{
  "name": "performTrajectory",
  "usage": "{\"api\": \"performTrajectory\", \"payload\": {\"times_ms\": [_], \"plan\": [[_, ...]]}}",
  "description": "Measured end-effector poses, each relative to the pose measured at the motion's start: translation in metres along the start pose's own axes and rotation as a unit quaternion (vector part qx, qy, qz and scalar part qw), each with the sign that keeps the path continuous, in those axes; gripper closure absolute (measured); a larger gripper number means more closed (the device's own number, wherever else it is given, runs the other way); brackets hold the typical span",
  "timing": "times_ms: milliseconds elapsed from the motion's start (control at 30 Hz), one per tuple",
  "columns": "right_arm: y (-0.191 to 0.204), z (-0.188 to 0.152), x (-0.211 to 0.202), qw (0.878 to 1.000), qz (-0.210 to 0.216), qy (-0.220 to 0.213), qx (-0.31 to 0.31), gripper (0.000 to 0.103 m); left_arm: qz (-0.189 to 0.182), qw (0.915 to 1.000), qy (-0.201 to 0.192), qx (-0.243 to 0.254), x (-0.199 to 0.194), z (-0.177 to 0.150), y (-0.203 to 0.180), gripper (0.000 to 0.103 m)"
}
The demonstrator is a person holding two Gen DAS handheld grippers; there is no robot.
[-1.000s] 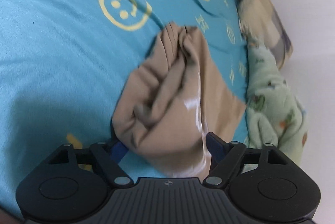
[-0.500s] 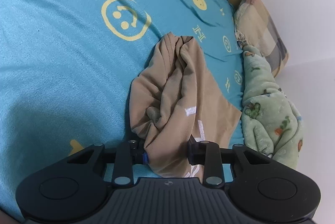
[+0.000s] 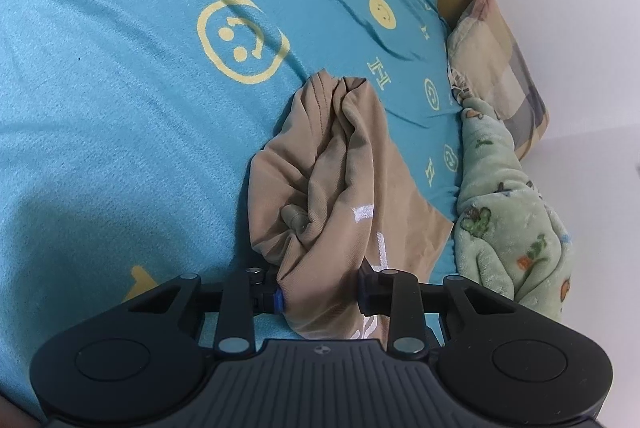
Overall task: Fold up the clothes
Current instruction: 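Grasp the folded tan bundle edges with both grippers and lift it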
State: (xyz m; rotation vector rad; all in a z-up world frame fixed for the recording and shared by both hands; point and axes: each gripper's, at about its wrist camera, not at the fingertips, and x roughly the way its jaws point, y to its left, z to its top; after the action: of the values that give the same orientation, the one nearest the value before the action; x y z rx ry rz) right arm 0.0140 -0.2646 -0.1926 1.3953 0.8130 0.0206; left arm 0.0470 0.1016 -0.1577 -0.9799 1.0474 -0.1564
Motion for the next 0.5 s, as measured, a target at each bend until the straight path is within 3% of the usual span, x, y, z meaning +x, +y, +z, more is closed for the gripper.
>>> {"api": "performTrajectory", "payload": {"times_ms": [33,167,200,333,500], "plan": [[-0.003,0.002,-0.001,1.0,0.001,-0.013,0.01,0.033,-0.001,1.0,0.0,-0.001,0.0,0.0,0.0,0.07],[-0.005,0.007,0.001,0.999,-0.005,-0.031,0.013,0.036,-0.004,1.0,-0.001,-0.002,0.0,0.002,0.0,0.07],[-0.004,0.007,0.002,0.999,-0.006,-0.033,0.011,0.041,-0.005,1.0,-0.003,0.0,-0.001,0.002,-0.001,0.07],[0.001,0.008,0.003,0.999,-0.011,-0.034,-0.011,0.075,-0.004,0.9998,-0.011,0.015,-0.004,0.003,-0.006,0.071],[0.015,0.003,-0.006,0.998,-0.012,-0.04,-0.051,0.085,-0.013,0.9977,-0.033,0.059,-0.023,-0.003,-0.027,0.073]]}}
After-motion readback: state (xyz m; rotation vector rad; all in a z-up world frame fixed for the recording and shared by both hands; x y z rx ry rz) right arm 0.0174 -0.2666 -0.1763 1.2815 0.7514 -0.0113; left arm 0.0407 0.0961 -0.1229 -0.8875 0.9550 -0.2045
